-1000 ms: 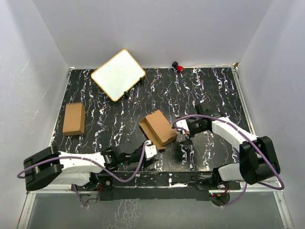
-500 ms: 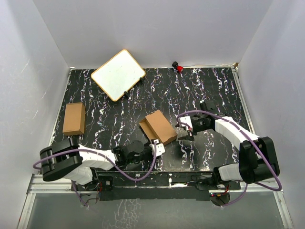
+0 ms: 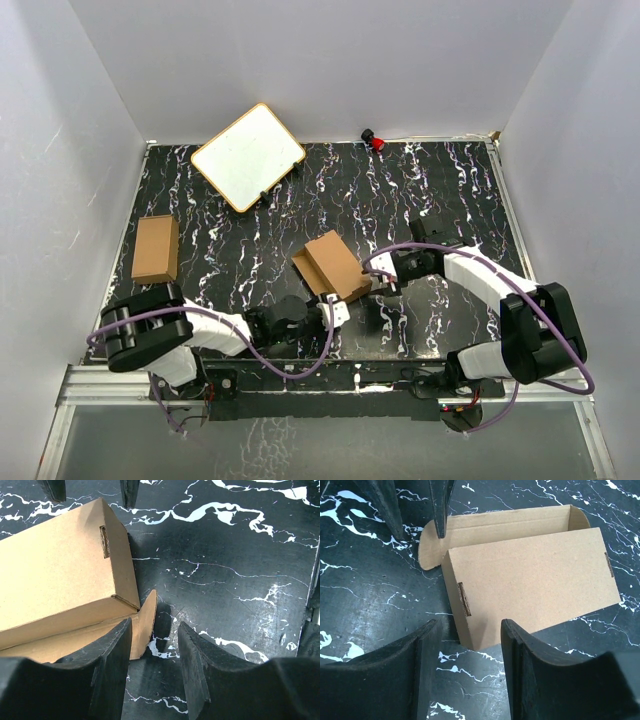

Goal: Fold the paper box

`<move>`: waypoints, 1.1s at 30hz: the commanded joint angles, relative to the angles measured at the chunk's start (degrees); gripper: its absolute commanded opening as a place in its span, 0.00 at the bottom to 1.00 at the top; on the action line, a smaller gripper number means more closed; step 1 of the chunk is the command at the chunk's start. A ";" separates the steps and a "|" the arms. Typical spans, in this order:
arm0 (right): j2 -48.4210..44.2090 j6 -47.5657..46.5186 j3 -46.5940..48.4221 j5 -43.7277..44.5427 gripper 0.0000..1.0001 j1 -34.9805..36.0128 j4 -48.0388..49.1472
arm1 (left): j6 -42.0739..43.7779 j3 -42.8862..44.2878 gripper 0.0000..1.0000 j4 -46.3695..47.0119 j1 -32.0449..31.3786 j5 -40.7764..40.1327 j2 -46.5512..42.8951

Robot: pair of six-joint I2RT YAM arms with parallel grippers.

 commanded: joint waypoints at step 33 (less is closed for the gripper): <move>1.92 -0.89 -1.44 0.43 0.49 3.68 6.74 | -2.77 2.78 0.07 6.38 -0.18 -2.24 5.35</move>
